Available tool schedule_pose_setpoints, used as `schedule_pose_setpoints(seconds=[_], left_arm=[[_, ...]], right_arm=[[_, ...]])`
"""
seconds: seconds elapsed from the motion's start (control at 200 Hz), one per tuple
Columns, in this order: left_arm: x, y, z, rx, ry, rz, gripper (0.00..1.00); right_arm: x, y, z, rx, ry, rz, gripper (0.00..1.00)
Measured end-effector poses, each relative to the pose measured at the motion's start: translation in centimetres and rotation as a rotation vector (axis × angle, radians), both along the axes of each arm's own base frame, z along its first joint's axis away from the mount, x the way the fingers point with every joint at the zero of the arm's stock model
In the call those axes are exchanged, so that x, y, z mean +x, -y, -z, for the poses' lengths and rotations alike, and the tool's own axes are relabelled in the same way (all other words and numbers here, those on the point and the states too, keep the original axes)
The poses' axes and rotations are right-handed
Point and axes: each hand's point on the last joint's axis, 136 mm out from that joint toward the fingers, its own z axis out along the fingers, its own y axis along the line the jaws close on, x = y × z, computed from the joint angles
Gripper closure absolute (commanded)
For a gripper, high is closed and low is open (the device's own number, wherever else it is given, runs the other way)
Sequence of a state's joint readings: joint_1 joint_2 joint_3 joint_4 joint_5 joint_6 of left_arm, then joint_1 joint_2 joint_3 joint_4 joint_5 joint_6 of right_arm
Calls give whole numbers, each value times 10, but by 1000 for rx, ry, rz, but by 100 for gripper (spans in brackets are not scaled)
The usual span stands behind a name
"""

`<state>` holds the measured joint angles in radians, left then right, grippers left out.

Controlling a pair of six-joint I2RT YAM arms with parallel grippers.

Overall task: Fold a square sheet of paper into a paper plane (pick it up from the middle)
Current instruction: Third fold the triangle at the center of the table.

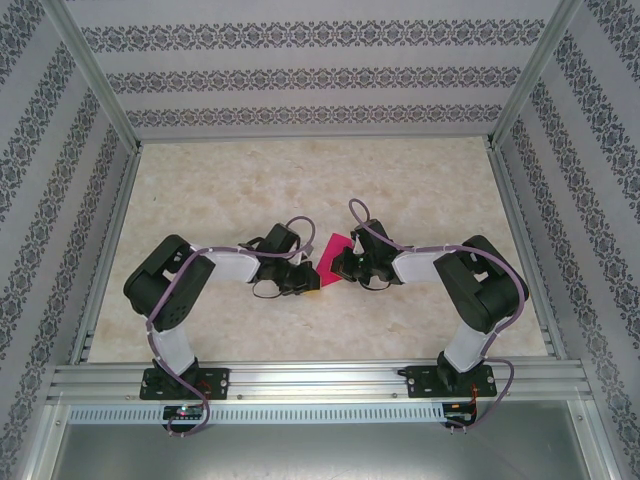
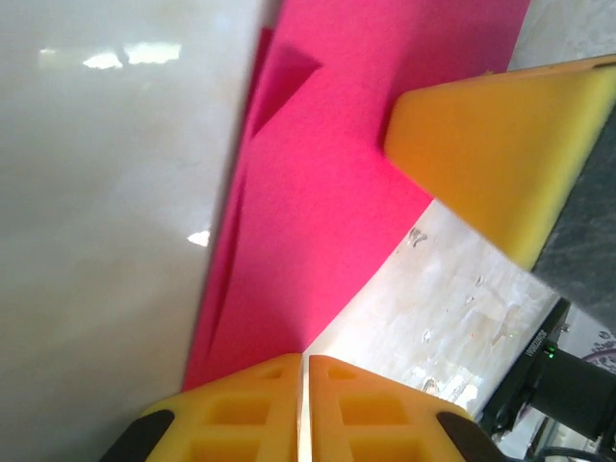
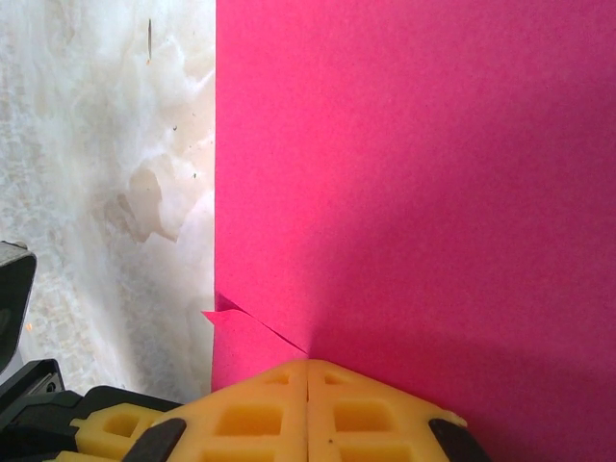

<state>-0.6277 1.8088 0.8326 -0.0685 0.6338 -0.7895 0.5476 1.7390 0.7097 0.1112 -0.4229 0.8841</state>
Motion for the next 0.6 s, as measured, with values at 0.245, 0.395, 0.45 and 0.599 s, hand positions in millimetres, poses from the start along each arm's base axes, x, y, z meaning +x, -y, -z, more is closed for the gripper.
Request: schedule_pose_setpoints(seconds=[0.245,0.395,0.45,0.599], left_arm=[[-6,-18,0,-17,-27,-28,87],[-10,-31,-2,-14,-41,-54,84],[-11,-36,-4,-4,-49,-67,82],[-7,-36,-23,-14,-23,-74,79]], right_arm=[[0,0,0,-6,7,-12,93],[0,0,0,-9,6,-14,93],[0,0,0,-11,4,-14,93],[0,0,-1,-13,2,-17,93]])
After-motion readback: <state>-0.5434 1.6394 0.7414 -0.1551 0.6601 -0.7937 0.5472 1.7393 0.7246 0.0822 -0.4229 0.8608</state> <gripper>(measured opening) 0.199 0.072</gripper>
